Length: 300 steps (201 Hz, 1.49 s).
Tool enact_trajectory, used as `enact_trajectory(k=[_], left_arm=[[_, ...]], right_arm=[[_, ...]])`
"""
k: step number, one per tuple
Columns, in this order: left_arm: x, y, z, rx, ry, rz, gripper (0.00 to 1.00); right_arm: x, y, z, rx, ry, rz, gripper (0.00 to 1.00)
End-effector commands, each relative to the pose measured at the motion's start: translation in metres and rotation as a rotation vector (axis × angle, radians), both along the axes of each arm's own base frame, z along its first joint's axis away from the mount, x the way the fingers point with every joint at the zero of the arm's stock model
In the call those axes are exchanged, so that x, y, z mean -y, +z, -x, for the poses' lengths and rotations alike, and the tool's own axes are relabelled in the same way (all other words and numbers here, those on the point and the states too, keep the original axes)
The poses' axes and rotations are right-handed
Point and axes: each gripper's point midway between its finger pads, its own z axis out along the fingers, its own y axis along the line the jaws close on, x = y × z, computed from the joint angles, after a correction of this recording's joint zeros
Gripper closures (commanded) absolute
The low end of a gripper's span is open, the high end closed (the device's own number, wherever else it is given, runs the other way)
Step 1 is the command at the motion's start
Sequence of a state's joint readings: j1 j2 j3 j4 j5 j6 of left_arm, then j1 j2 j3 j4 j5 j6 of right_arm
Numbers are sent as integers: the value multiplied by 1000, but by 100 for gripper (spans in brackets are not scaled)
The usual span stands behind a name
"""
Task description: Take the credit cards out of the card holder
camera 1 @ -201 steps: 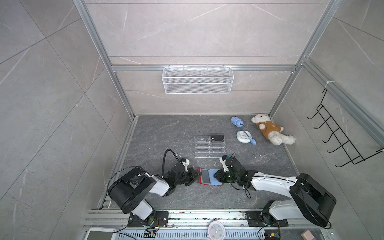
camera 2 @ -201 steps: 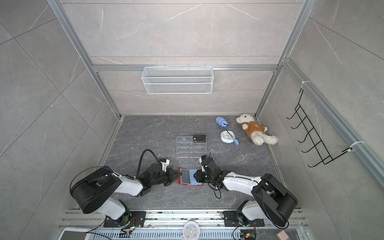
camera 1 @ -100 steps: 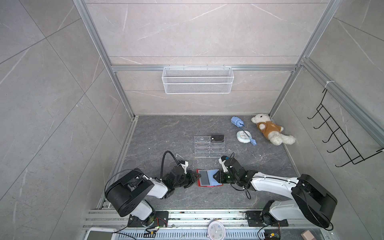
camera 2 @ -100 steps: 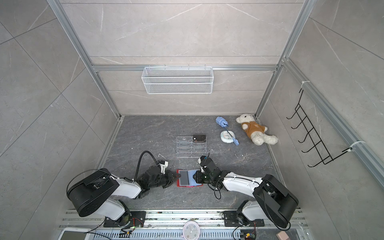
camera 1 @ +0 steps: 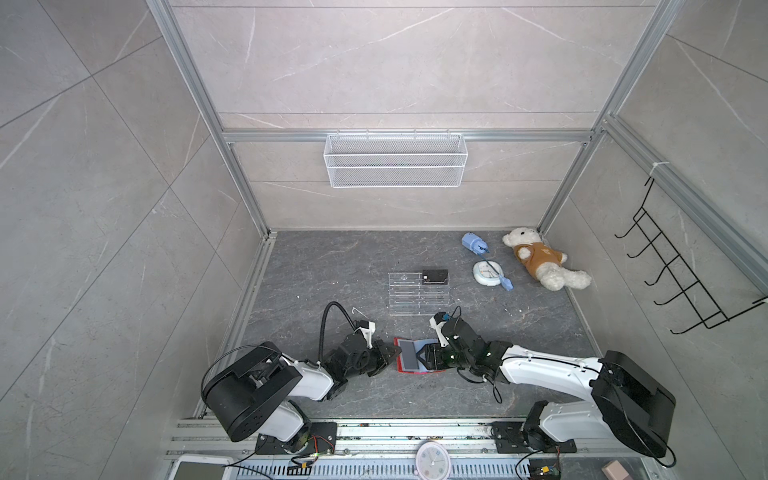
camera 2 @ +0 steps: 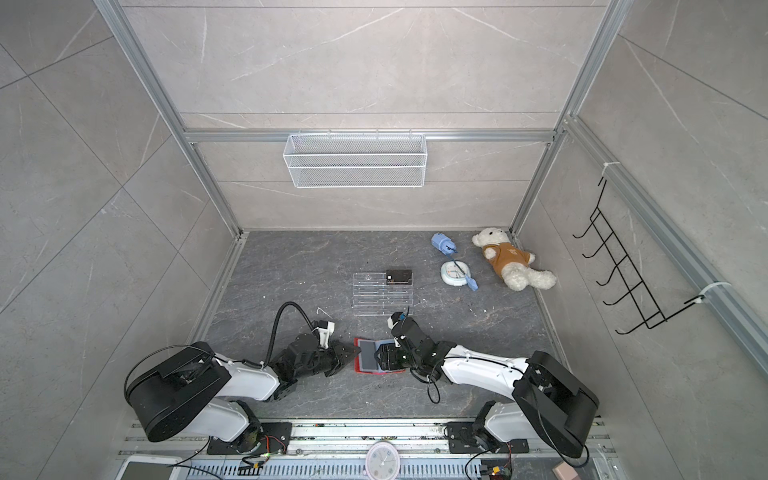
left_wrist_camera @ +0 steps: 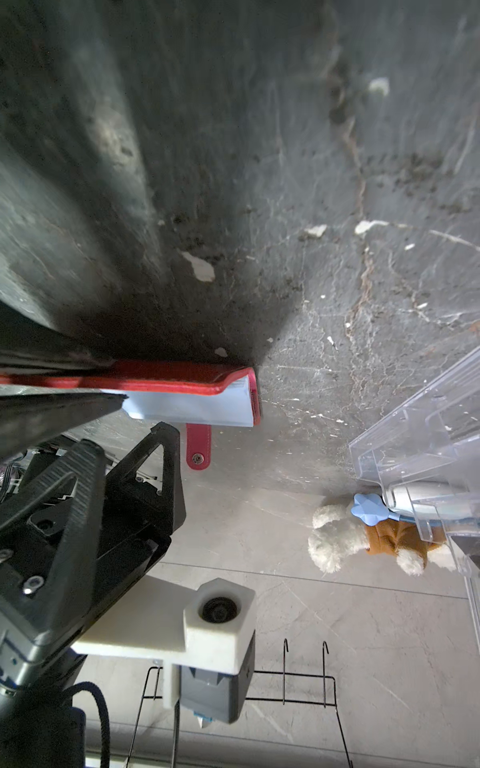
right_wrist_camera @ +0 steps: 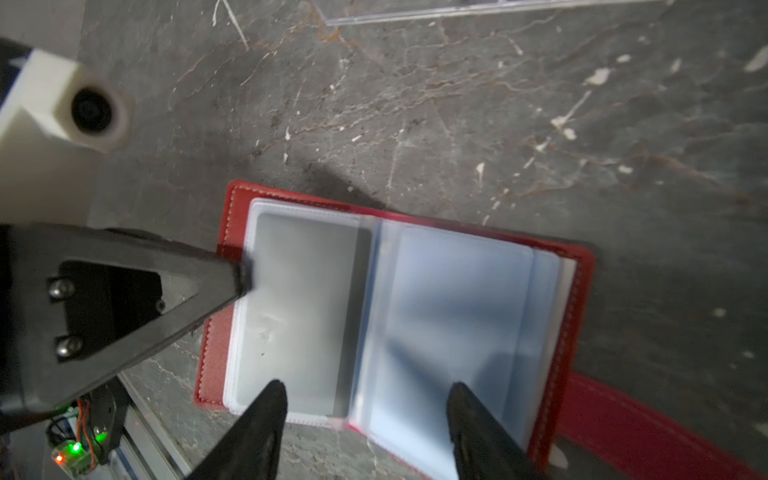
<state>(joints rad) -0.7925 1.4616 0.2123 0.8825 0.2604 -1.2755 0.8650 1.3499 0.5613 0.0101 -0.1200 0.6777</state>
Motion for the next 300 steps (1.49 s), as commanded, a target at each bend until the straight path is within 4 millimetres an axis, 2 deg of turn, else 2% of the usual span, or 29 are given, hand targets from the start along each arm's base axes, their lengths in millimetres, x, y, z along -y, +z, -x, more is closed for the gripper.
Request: enact_trajectory(k=[1, 12, 17, 18, 22, 25, 49, 113, 238, 300], left_arm=[[2, 13, -3, 55, 6, 23, 84], [2, 13, -3, 58, 7, 24, 84], [1, 13, -3, 58, 7, 22, 85], [1, 13, -3, 58, 7, 23, 85], [1, 13, -3, 58, 7, 20, 87], [1, 12, -3, 57, 8, 18, 88], [2, 10, -3, 52, 4, 11, 100], [0, 6, -2, 48, 9, -4, 100], [1, 8, -1, 62, -2, -7, 100], [1, 8, 1, 64, -7, -10, 100]], right_arm=[[-10, 11, 0, 43, 26, 26, 30], [-13, 11, 2, 51, 34, 42, 26], [-14, 11, 3, 51, 37, 51, 13], [-14, 11, 3, 53, 38, 51, 7], [-16, 11, 3, 55, 40, 58, 1], [-15, 10, 4, 53, 41, 67, 0], [-19, 2, 6, 44, 46, 109, 0], [-8, -4, 5, 43, 0, 197, 0], [-23, -9, 5, 20, 22, 184, 0], [-16, -19, 6, 7, 11, 234, 0]])
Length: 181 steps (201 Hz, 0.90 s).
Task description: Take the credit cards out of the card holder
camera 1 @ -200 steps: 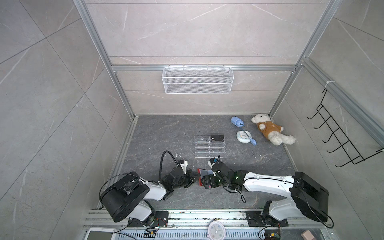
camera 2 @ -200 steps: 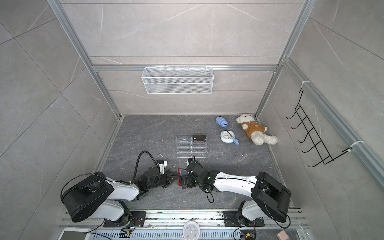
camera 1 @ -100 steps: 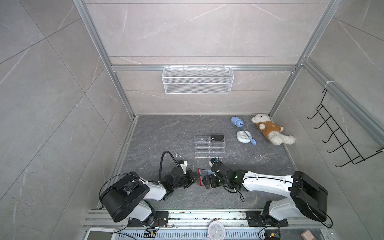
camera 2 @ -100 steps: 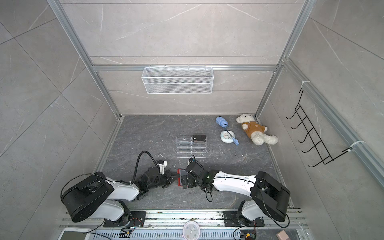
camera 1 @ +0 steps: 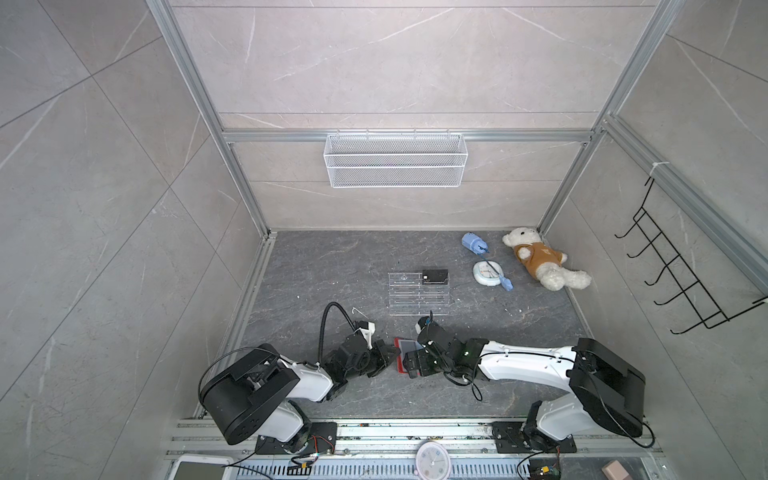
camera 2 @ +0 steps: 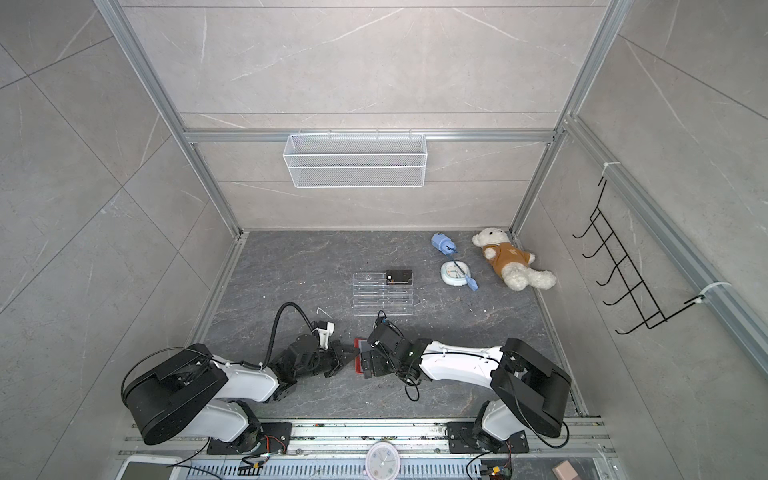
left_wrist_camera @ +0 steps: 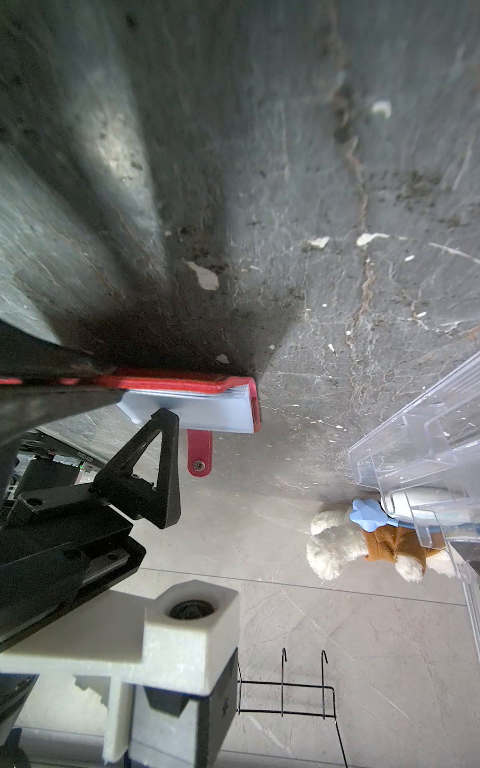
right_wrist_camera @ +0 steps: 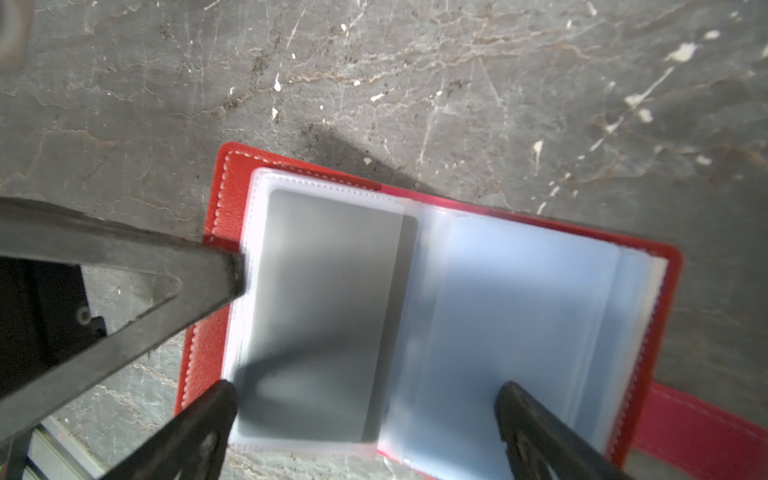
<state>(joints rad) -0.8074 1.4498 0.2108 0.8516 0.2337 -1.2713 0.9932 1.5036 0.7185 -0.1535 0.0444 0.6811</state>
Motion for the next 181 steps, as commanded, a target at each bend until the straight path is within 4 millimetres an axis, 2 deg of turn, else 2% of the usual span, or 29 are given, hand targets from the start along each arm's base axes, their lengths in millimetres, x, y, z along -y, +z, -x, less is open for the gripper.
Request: enact_trajectory(k=[1, 58, 94, 181], left_arm=[[3, 12, -1, 65, -15, 15, 100], [5, 14, 0, 73, -18, 18, 100], [5, 14, 1, 73, -22, 13, 100], [1, 8, 3, 72, -23, -9, 100]], right_arm=[[0, -1, -1, 1, -16, 29, 0], [-1, 0, -1, 23, -27, 99, 0], [10, -2, -5, 49, -63, 183, 0], [16, 6, -5, 76, -84, 165, 0]])
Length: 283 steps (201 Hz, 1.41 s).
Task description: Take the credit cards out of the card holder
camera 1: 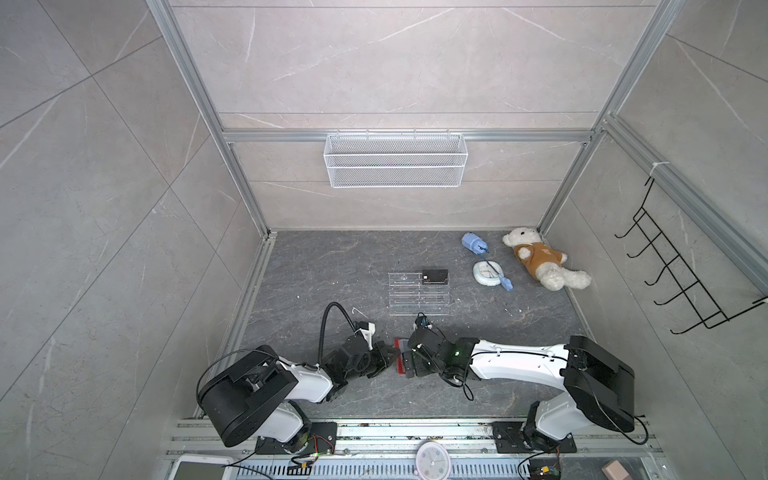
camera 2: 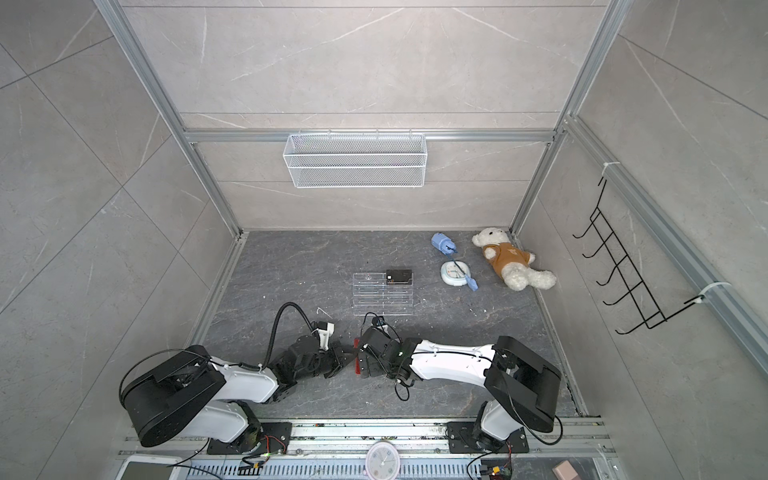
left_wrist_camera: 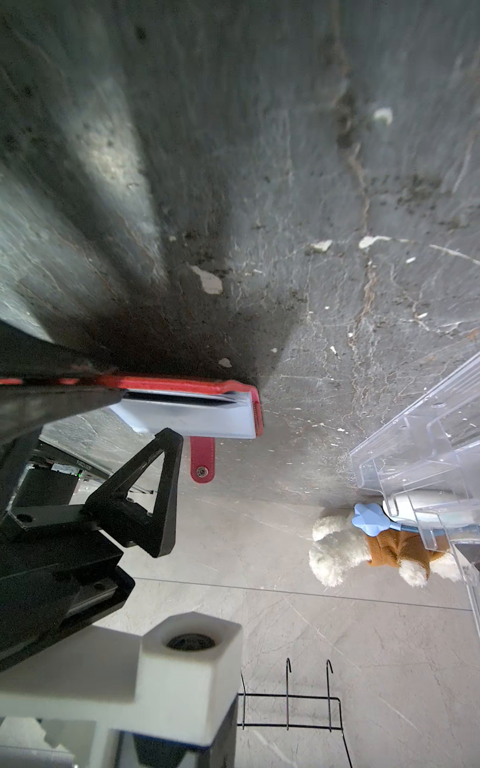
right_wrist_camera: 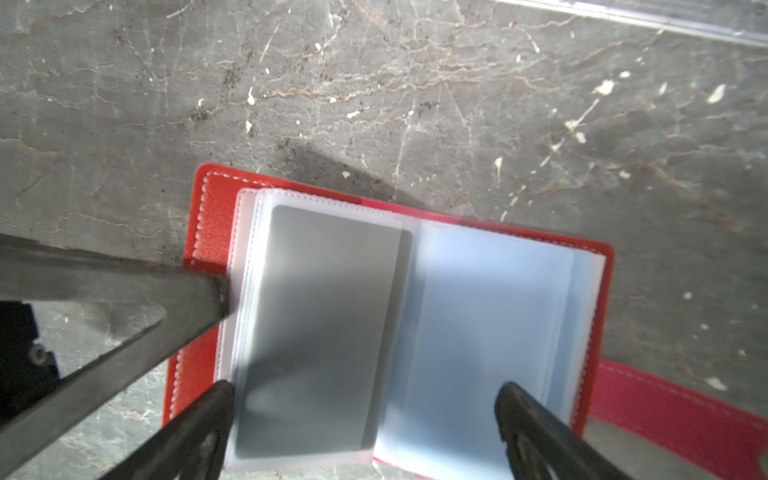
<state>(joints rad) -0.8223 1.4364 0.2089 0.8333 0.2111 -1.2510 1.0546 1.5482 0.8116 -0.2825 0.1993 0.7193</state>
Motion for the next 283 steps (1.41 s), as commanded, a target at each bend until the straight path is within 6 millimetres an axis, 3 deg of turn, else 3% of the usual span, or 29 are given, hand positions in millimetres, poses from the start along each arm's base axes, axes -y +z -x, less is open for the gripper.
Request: enact_trajectory(k=[1, 59, 111, 204, 229, 257, 273, 283], left_arm=[[2, 10, 1, 53, -20, 13, 100], [0, 6, 2, 52, -26, -9, 100], [-5, 5, 4, 68, -53, -86, 100], [-17, 11, 2, 131, -136, -281, 100], [-20, 8, 1, 129, -141, -320, 83], [-26, 12, -1, 132, -129, -355, 53], [-34, 20, -4, 141, -107, -396, 43], [-41, 30, -5, 158, -87, -420, 40]], right_arm=[[14, 2, -1, 18, -36, 39, 0], [20, 10, -2, 39, -49, 41, 0], [38, 21, -3, 79, -81, 60, 0], [88, 76, -6, 277, -84, 15, 0], [105, 84, -6, 295, -129, -31, 0], [113, 91, -3, 293, -124, -72, 1], [114, 95, -2, 292, -119, -90, 11], [114, 96, 0, 285, -116, -103, 26]])
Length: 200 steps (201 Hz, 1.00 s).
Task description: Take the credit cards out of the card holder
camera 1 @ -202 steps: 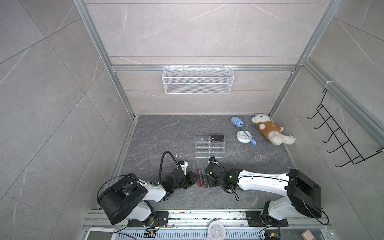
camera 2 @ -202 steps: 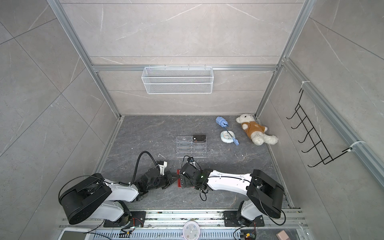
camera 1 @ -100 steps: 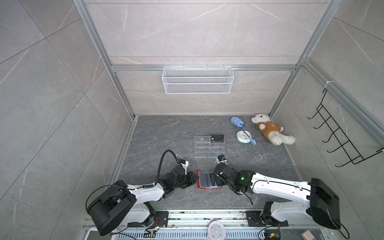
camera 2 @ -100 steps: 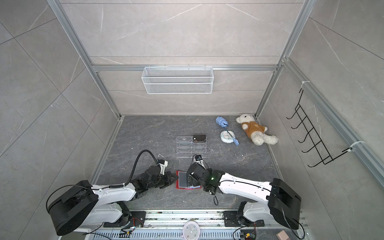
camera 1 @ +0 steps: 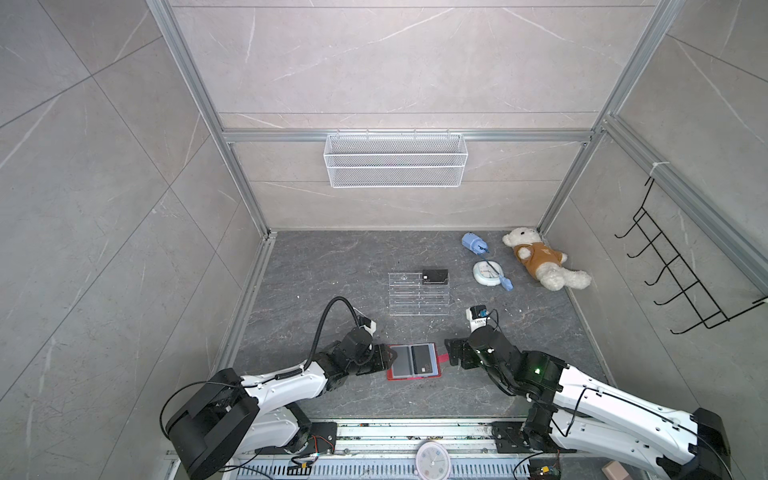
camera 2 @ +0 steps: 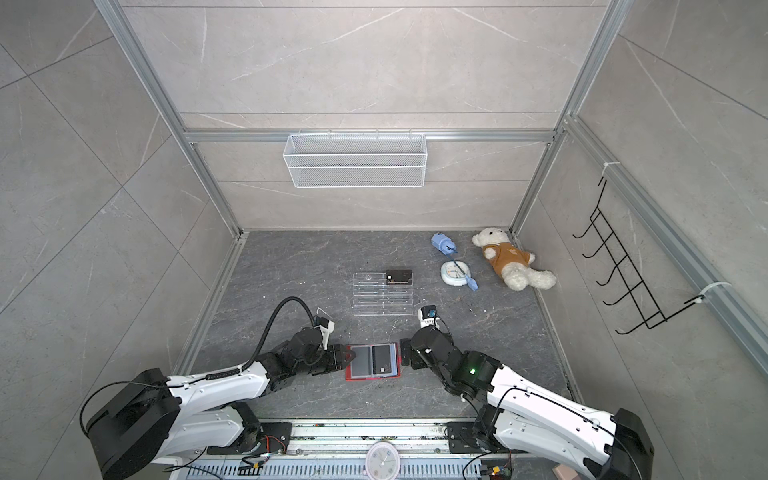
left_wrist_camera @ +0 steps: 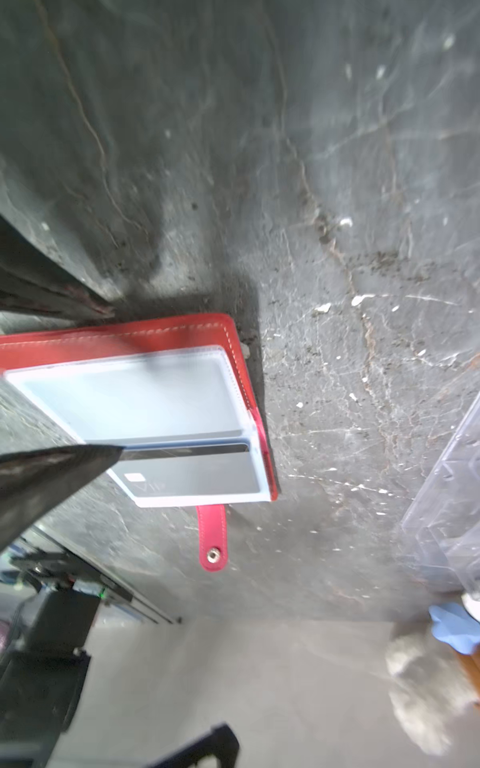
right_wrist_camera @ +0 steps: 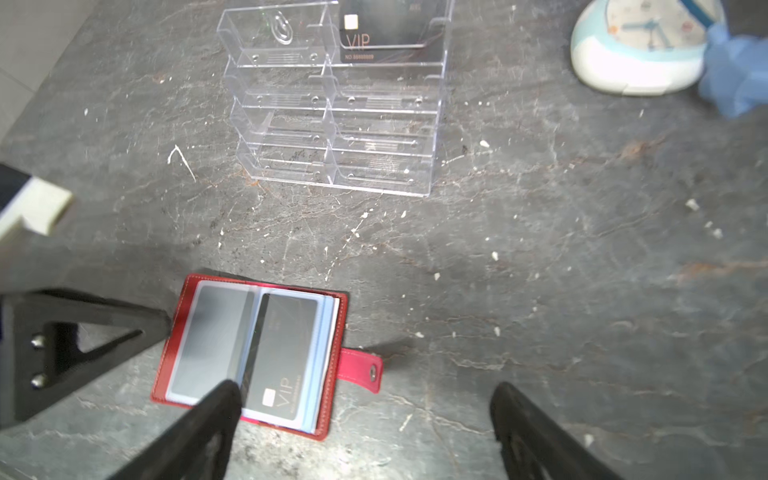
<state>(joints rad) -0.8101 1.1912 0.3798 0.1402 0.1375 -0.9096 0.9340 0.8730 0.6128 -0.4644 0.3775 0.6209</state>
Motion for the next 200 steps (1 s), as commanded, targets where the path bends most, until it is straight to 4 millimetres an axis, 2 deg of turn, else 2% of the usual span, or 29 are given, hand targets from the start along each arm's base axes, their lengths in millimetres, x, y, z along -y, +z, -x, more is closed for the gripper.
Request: enact_trajectory(k=[1, 15, 36, 51, 58, 68, 94, 139, 161, 200], left_arm=[[-11, 29, -11, 81, 30, -52, 40], [-21, 48, -13, 116, 58, -75, 37], [-28, 81, -11, 161, 66, -62, 35], [-20, 98, -8, 167, 40, 0, 35], [-14, 103, -6, 160, 21, 32, 35], [-3, 106, -4, 138, -5, 80, 35], [31, 101, 5, 50, -68, 232, 35], [75, 76, 18, -80, -109, 347, 40], [78, 53, 18, -142, -76, 317, 45], [76, 35, 17, -185, -31, 305, 50]], right_arm=[[5, -5, 7, -28, 31, 11, 28], [4, -7, 10, -41, 43, -10, 52], [-1, -6, 14, -57, 72, -47, 74], [-10, -7, 17, -72, 108, -89, 86], [-14, -8, 19, -81, 124, -104, 90], [-20, -11, 20, -98, 144, -122, 100], [-40, -23, 21, -154, 199, -163, 100], [-68, -52, 16, -226, 239, -235, 100], [-72, -72, 13, -271, 236, -250, 100], [-78, -98, 11, -330, 237, -296, 100]])
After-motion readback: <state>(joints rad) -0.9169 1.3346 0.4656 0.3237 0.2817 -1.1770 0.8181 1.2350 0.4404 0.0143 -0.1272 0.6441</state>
